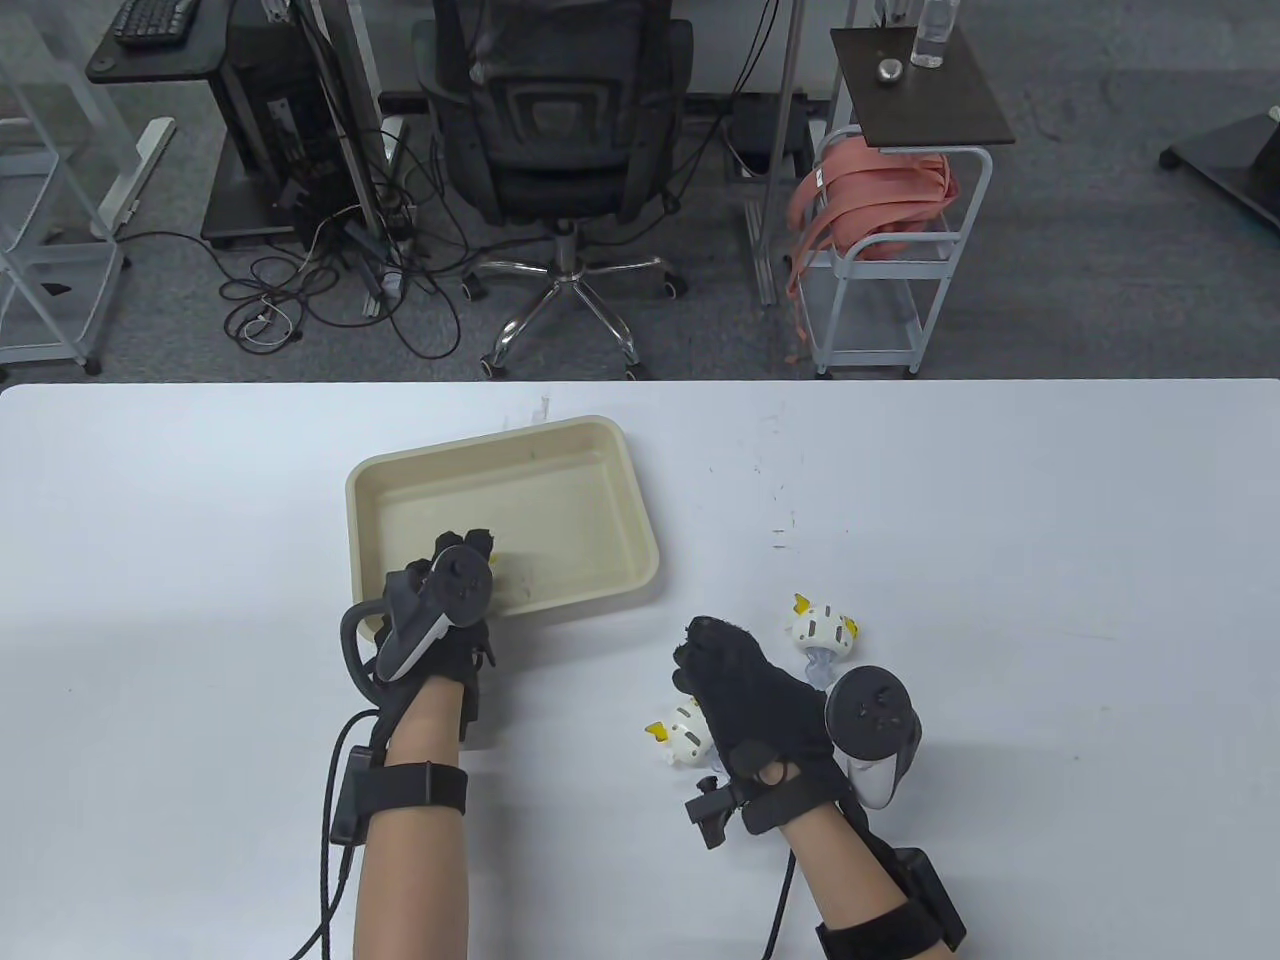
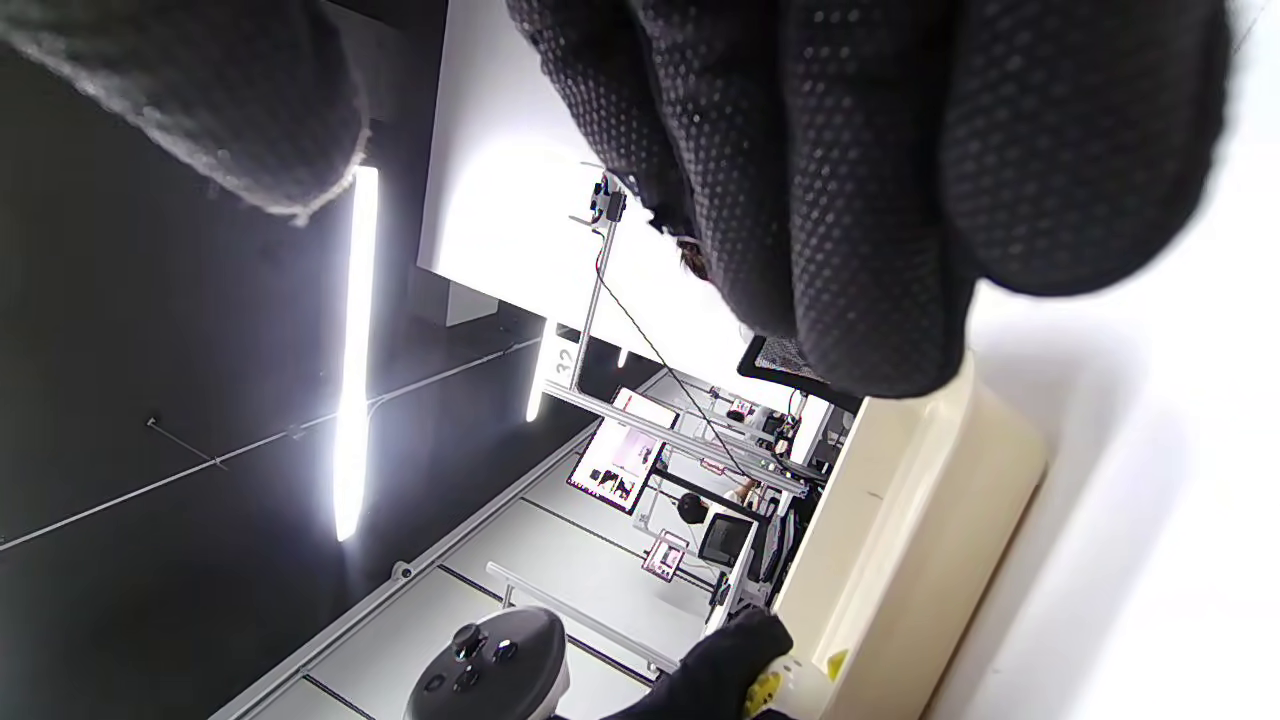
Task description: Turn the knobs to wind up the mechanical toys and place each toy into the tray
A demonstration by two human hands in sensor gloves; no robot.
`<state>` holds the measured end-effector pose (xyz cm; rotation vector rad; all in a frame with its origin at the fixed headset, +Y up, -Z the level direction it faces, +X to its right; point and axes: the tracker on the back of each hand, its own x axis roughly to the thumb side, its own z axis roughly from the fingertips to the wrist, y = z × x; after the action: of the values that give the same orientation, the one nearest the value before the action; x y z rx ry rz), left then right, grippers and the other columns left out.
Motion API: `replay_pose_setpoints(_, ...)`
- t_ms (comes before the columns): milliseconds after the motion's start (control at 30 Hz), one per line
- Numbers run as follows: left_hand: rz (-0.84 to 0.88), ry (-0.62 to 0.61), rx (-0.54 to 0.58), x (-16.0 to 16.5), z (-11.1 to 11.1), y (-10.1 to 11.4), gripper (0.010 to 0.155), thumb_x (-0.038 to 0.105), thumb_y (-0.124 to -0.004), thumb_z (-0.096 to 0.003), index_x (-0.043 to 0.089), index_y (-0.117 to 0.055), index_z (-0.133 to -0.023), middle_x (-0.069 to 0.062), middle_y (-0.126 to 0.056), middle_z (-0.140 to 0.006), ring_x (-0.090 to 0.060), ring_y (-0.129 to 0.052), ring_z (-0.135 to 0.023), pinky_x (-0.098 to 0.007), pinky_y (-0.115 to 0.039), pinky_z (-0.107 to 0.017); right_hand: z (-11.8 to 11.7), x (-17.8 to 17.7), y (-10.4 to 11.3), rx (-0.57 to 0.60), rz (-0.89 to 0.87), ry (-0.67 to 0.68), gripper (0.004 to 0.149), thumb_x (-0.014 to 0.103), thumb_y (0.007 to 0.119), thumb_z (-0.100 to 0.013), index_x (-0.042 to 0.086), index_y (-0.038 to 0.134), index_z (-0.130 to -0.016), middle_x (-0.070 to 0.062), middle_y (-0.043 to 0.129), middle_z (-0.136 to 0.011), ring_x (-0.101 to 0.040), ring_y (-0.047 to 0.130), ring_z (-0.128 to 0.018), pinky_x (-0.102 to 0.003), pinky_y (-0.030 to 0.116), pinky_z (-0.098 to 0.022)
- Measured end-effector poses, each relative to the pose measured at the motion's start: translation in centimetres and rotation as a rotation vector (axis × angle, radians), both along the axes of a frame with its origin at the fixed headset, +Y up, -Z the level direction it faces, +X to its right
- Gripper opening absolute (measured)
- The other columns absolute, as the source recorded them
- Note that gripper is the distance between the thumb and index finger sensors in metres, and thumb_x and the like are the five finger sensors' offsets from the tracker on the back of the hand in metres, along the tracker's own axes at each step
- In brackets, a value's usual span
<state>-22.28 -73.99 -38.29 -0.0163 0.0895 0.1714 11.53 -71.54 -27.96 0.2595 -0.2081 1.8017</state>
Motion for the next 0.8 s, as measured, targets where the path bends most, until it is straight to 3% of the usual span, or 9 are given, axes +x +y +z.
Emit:
replay_pose_setpoints(333, 0.223, -0.031, -0.049, -1.4, 1.2, -0.3, 0.061, 0.041, -0.076, -0.051, 0.034, -0.063, -0.11, -0.004, -0.056, -0.12, -0.043, -0.062, -0.106, -0.057, -0.047, -0.078, 0.3, -0.6, 0.1, 0.009, 0.098, 0.015, 0.086, 0.061, 0.077, -0.048, -0.01, 0.069, -0.096, -0.035, 0.088, -0.084, -0.051, 0.096, -0.062, -0.06, 0.081, -0.04)
replay_pose_setpoints(600, 0.261, -0.083, 0.169, -0.4, 4.3, 1.9, 0.071, 0.048, -0.08, -0.0495, 0.031, -0.052, -0.113, -0.006, -0.055, -0.119, -0.04, -0.073, -0.101, -0.055, -0.057, -0.075, 0.7, -1.1, 0.8, 0.045, 0.277, 0.007, 0.095, 0.064, 0.078, -0.047, -0.006, 0.055, -0.107, -0.039, 0.07, -0.1, -0.059, 0.076, -0.079, -0.071, 0.063, -0.055)
replay_pose_setpoints(700, 0.382, -0.081, 0.226, 0.5, 6.0, 2.2, 0.074, 0.052, -0.082, -0.0485, 0.031, -0.053, -0.113, -0.007, -0.061, -0.116, -0.032, -0.083, -0.092, -0.045, -0.072, -0.071, 0.7, -1.4, 1.0, 0.014, 0.387, 0.054, 0.096, 0.066, 0.076, -0.048, 0.002, 0.047, -0.113, -0.038, 0.048, -0.111, -0.061, 0.056, -0.091, -0.075, 0.044, -0.062)
replay_pose_setpoints(800, 0.575, -0.101, 0.247, 1.5, 7.6, 2.1, 0.076, 0.055, -0.082, -0.0487, 0.029, -0.051, -0.113, -0.009, -0.062, -0.115, -0.034, -0.084, -0.092, -0.044, -0.073, -0.07, 0.9, -1.8, 1.1, 0.011, 0.479, 0.056, 0.096, 0.067, 0.076, -0.048, 0.006, 0.043, -0.115, -0.037, 0.037, -0.115, -0.063, 0.042, -0.095, -0.077, 0.032, -0.065)
